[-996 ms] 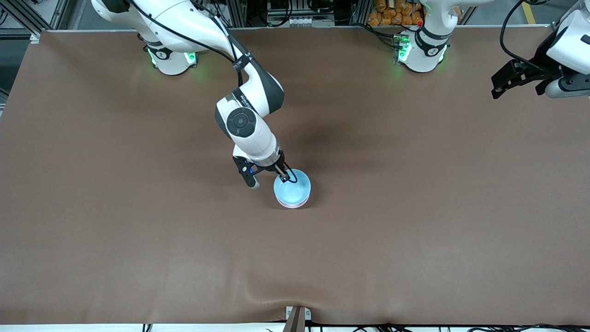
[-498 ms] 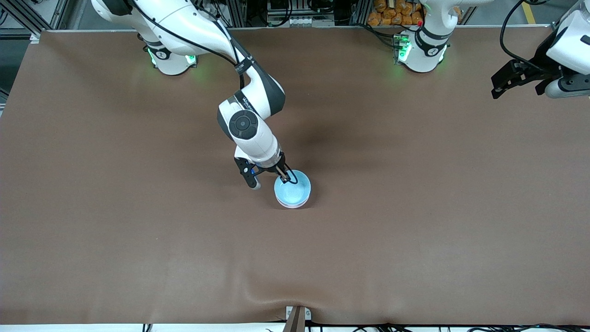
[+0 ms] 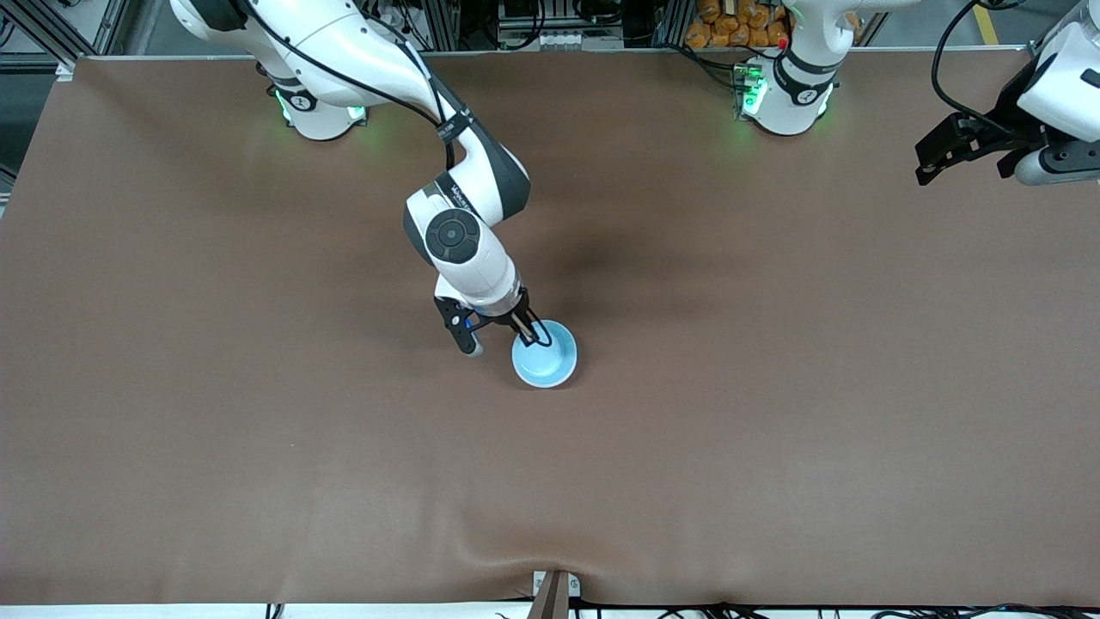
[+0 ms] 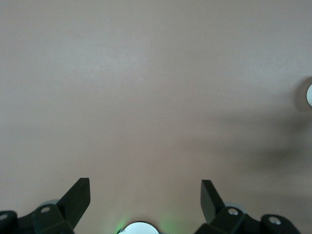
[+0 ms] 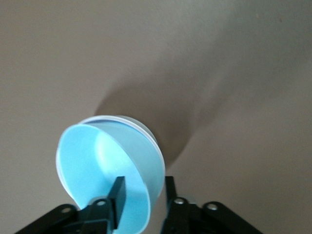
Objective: Stack pink and blue bowls on white bowl
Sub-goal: 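Open the right gripper and release the blue bowl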
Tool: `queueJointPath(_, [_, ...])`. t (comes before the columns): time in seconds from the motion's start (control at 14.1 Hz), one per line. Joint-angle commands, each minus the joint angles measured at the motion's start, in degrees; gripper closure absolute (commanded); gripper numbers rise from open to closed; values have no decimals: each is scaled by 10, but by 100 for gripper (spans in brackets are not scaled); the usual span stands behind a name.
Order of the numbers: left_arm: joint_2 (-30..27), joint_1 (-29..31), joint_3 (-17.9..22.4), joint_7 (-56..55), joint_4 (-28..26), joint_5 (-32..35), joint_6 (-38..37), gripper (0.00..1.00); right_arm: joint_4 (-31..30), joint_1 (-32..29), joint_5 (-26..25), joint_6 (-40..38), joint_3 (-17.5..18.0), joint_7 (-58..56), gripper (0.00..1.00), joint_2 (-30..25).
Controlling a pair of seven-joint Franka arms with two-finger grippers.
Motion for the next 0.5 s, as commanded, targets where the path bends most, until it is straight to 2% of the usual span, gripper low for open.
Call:
queueJointPath(0.0, [-3,4,1,14,0,-11,-4,0,7,-14,-49,-33,-11,-7,0,-37])
queueJointPath(0.14, [-3,4,1,14,0,-11,-3,0,7,-43,-65,-69,-14,-64,0,-66])
queueJointPath(0.43, [-4,4,1,14,-1,-12,-3,0,2,-122,-64,-182,-13,-261,0,-120])
